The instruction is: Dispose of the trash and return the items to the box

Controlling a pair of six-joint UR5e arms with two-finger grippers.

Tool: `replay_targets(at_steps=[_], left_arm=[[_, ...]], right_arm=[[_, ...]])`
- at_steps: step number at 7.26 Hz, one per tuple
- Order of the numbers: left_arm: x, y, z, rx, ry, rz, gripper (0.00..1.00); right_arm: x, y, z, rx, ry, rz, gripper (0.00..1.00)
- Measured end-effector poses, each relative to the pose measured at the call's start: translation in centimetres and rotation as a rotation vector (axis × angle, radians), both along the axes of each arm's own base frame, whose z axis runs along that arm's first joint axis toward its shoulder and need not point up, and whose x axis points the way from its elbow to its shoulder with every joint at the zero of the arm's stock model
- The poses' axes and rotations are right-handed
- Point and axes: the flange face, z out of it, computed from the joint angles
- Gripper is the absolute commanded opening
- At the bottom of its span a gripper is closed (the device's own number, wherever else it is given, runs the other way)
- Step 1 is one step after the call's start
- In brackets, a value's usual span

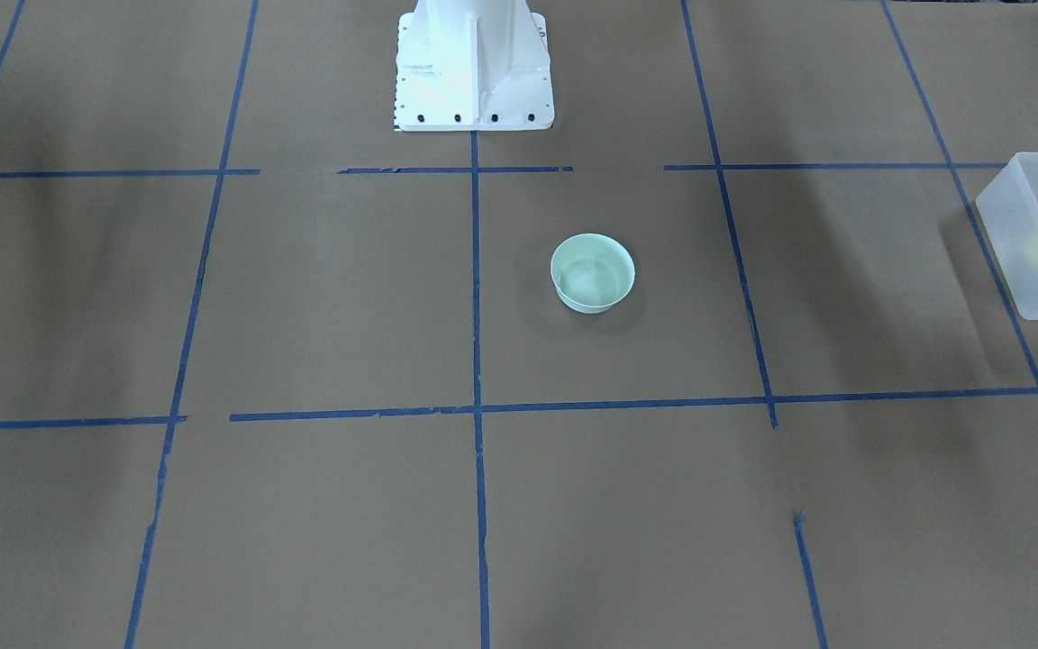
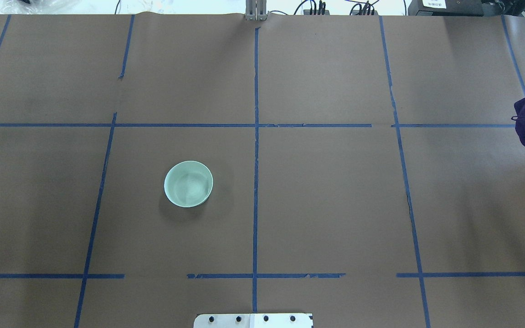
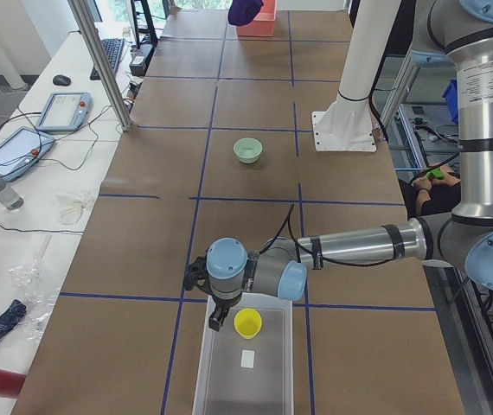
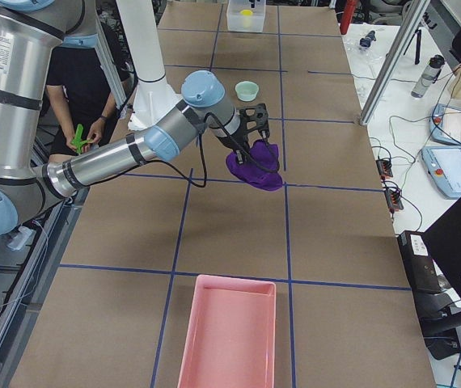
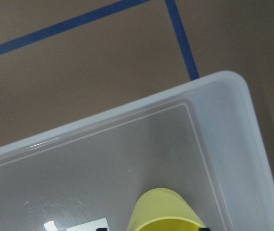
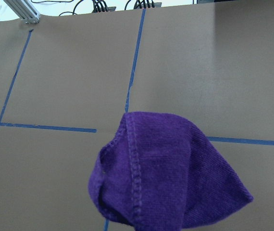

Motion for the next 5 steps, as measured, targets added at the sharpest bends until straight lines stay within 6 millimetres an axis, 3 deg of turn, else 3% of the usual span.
replay_targets(at_steps=[2, 4, 5], left_arm=[[-3.6, -0.9, -7.5, 0.085, -0.082, -0.148, 1.0], [-3.7, -1.2, -13.5, 0.094, -0.05, -0.273, 1.0], [-2.2, -1.4, -15.5, 0.073, -0.005, -0.3, 1.0]], right_arm=[[1.8, 0.1, 3.1, 0.044, 0.087, -0.012, 0.0], [4.4, 0.2, 6.4, 0.091, 0.255, -0.053, 0.0], [6.5, 0.5, 8.8, 0.1, 0.372, -0.101, 0.0]])
